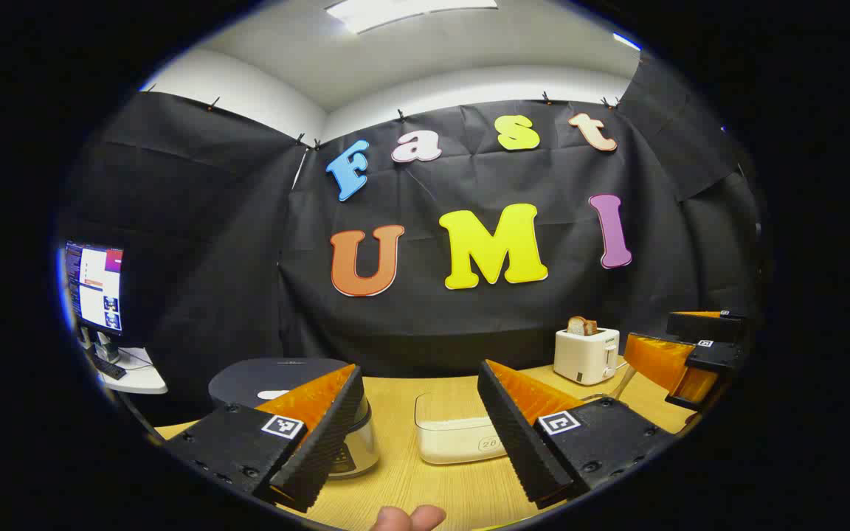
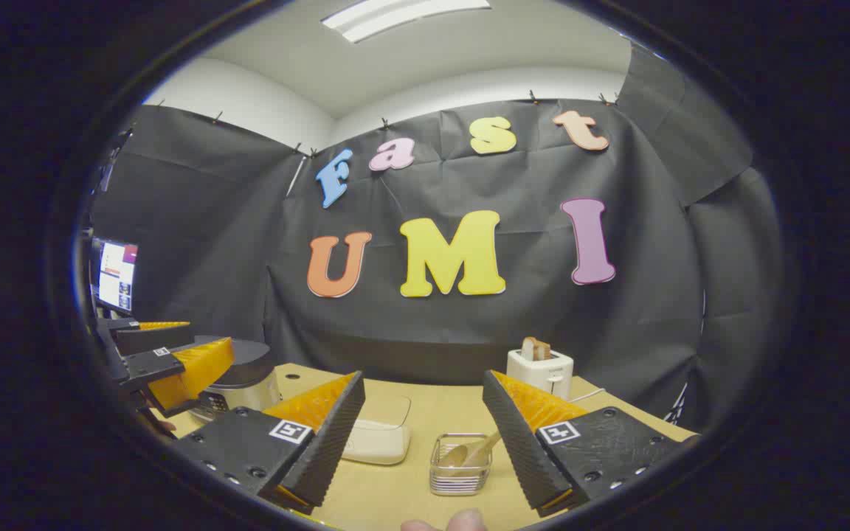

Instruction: Close the left gripper, press the button to open the rice cooker; take a wooden spoon from the chopstick holder with the right hand, scoop a spoonful of rice and pour it into the rice cooker, then put the wooden spoon back into the chopstick holder.

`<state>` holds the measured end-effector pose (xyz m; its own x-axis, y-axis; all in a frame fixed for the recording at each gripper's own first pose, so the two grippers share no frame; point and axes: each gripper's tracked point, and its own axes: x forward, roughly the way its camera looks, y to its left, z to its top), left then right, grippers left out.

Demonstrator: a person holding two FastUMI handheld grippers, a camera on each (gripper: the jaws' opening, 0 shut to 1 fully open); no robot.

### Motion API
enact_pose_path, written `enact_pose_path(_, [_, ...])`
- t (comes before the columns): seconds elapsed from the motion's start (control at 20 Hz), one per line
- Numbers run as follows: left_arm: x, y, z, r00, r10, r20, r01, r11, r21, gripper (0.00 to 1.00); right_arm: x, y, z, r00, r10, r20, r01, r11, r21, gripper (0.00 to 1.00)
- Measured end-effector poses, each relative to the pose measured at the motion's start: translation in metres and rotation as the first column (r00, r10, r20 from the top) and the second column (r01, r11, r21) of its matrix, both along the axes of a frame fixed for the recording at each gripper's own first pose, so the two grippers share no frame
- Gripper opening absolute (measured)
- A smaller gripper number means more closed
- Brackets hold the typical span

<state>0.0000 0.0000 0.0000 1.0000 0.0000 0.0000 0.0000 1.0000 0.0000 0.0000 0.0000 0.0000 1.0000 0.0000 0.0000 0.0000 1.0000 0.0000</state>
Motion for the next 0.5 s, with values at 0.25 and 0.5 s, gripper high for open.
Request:
enact_pose_path(0.25, [0.0018,-0.0006,-0.0002,1.0,-0.014,0.006,0.014,1.0,0.005,0.99,-0.002,-0.0056,0.0026,1.0,-0.01,0.002,0.01,1.0,0.001,0.95])
enact_pose_path(0.5, [0.0039,-0.0005,-0.0003,1.0,-0.024,0.007,0.024,1.0,0.009,0.99,-0.0024,-0.0049,0.0037,1.0,-0.007,0.005,0.007,1.0,0.009,0.95])
